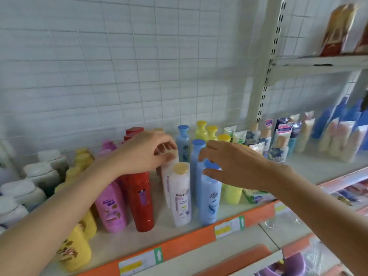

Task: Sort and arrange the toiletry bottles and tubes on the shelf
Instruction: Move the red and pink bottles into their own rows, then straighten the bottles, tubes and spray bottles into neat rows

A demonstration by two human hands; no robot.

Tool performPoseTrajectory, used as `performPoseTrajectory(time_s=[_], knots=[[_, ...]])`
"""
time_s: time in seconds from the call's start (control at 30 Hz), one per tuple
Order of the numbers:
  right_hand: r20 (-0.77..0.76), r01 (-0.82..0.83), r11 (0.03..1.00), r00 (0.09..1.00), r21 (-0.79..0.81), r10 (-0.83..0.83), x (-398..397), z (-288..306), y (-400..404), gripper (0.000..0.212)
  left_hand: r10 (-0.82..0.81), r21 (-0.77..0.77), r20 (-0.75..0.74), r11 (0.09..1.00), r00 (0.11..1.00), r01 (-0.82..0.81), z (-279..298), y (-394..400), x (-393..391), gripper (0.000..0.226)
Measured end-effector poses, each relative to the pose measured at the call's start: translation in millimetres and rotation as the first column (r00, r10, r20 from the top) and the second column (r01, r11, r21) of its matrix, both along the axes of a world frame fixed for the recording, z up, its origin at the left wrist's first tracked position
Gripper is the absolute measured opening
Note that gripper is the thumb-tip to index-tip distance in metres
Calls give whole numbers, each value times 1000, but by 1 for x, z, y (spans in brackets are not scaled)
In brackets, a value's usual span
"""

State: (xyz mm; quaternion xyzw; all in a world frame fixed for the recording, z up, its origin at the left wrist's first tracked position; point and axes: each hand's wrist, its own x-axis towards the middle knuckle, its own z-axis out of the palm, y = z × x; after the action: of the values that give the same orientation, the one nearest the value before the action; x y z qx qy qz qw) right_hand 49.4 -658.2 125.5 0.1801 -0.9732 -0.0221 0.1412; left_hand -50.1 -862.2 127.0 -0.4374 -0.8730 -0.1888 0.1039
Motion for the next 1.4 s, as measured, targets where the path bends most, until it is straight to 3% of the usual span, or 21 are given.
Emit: performPoseTrajectory(time_s=[0.27, 0.53, 0.77, 0.97, 1.17, 1.3, 1.4], knots=[[57, 129, 973, 991, -189, -121, -1, -25, 138, 18, 9, 56, -22, 998, 1000, -7, -16, 100, 14, 23], [197, 137, 969, 976, -206, -95, -18, -76, 224, 26, 50, 121, -113, 992, 992, -36, -41, 169, 42, 44], [363, 84, 987, 931, -139, -28, -26, -147, 246, 56, 64, 126, 28, 990, 998, -67, -84, 234, 68, 25], [311, 90, 969, 950, -232, -13, -41, -168, 245, 58, 76, 100, 171, 990, 982, -94, -120, 255, 66, 20], [214, 92, 959, 976, -268, -34, -36, -150, 253, 62, 107, 279, 98, 951, 989, -131, -132, 273, 47, 24], [221, 167, 946, 969, -279, -107, -17, -138, 272, 68, 194, 502, 40, 844, 980, -188, -144, 303, 39, 47], [218, 198, 947, 965, -253, -144, -7, -139, 287, 69, 303, 546, 99, 780, 948, -307, -159, 326, 39, 65]])
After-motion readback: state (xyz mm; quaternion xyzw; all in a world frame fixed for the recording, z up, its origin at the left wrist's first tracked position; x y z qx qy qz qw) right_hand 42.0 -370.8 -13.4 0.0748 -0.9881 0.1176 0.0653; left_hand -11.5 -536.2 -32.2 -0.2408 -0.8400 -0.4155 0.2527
